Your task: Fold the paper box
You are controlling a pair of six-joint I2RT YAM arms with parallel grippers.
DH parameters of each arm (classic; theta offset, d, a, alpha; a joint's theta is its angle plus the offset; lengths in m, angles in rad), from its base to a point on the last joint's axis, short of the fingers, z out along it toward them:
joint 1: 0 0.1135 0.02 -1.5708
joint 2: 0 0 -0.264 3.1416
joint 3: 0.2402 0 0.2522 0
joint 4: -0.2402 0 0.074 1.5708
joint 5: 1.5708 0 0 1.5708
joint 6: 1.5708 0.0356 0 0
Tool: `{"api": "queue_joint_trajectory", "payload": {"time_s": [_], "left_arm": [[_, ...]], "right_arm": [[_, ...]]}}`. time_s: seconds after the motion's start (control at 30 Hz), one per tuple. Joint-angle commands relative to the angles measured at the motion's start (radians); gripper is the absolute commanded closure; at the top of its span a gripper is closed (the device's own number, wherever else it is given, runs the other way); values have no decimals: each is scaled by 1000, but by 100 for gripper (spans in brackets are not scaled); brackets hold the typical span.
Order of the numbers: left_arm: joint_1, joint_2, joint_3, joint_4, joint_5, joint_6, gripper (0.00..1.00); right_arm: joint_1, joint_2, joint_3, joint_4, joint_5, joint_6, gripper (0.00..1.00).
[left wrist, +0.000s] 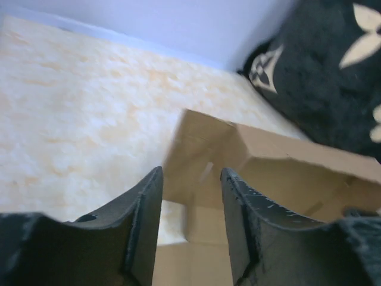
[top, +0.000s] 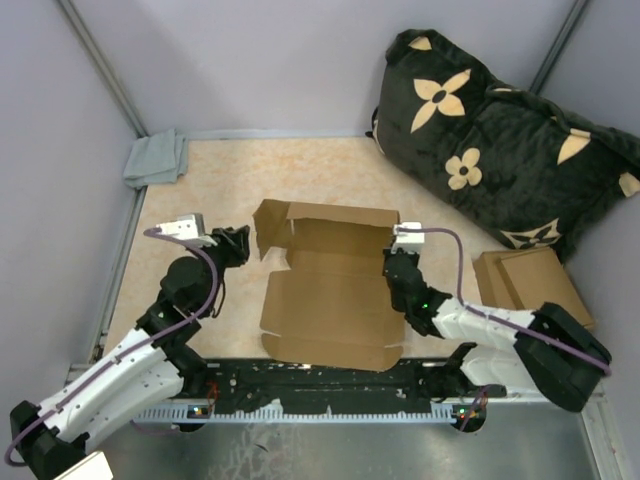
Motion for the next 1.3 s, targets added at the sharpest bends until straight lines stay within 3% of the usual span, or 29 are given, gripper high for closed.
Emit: {"api": "queue_joint_trajectory", "payload": {"time_s": [0.0,0.1,0.23,0.37,0.5,0.8,0.9,1.1,1.27], "left_arm": [[11,55,-24,155,-188,79,48],[67,202,3,173,-199,60,45],[193,406,-16,299,-48,23,45],[294,503,-105,516,95,6,47],[318,557,-234,855,220,56,48],[324,626,-368,1218,556,60,46],[324,580,-414,1230,621,35,46],[322,450,-440,1097,812,40,47],[322,402,-422,975,891,46,47]], "right_arm": [[-79,-141,-74,-44,-33,33,100],[-120,-227,-93,-85,-85,49,100],[-132,-272,-102,-129,-115,63,100],[-135,-298,-119,-138,-170,75,100],[-139,-320,-123,-162,-222,76,100],[-145,-359,-97,-224,-284,72,100],[-148,-362,-87,-246,-289,73,100],[-151,-354,-67,-257,-303,72,100],[-151,-356,-50,-267,-317,77,100]]}}
